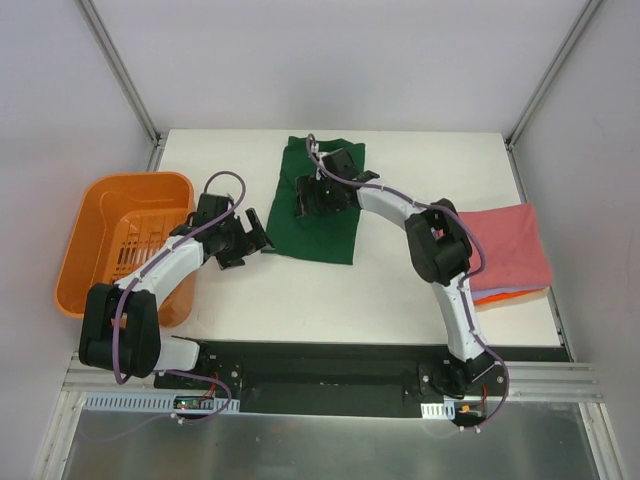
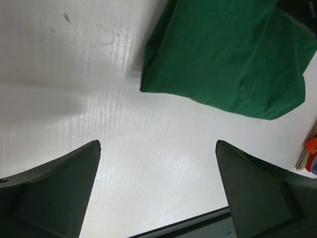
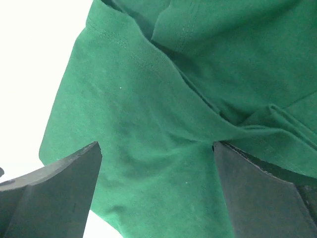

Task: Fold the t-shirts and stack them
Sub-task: Fold the folded rectangular tshirt in 1/3 of the way, then grab one side of the 2/3 rectangular tshirt with both arms

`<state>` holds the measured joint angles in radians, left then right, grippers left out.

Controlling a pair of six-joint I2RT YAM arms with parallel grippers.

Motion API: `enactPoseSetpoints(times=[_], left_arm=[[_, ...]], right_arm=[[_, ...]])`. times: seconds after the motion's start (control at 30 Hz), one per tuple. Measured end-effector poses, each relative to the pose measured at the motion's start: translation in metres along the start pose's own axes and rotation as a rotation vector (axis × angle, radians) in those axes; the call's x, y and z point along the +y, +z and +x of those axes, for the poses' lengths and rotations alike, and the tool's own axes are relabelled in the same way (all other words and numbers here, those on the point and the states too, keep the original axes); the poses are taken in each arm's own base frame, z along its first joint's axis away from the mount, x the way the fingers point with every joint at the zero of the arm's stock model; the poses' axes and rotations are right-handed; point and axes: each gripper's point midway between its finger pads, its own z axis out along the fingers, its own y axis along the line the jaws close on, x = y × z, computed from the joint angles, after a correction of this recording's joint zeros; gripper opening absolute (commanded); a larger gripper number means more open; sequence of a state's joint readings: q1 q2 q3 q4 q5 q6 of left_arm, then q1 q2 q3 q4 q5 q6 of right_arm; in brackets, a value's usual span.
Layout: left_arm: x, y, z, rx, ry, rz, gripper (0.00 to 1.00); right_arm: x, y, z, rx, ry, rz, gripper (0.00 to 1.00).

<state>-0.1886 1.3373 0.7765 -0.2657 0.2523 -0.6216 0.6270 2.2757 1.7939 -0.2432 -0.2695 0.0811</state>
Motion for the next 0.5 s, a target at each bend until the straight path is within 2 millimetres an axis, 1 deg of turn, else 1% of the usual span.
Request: enactPoseSetpoints(times=[0.1,0.17,0.23,0.33,0.43,0.5], left_arm=[[0.001,0.000,0.000,-0.002,-0.002,-0.004,0.99],[0.001,0.000,-0.001,-0.003,-0.008,-0.004,0.98],[0.002,0.001,-0.001,0.000,-0.017,-0.006,0.96],[0.002,0.007,-0.001,0.016,-0.030,-0.008,0.89],[0.000,0.018,-0.004,0.041,-0.039,-0.007,0.81],[-0.001,0.027,-0.006,0.060,-0.045,-0.008,0.72]], right_arm=[[-0.007,-0.009,-0.009,-0.019,-0.043,0.007,0.97],[-0.008,-0.020,-0.007,-0.020,-0.079,0.008,0.97],[-0.004,-0.036,0.001,-0.013,-0.119,0.004,0.97],[0.005,-0.068,0.021,0.003,-0.214,-0.010,0.98],[0.015,-0.099,0.043,0.013,-0.341,-0.037,0.98],[0.019,-0.113,0.059,0.036,-0.428,-0.057,0.98]])
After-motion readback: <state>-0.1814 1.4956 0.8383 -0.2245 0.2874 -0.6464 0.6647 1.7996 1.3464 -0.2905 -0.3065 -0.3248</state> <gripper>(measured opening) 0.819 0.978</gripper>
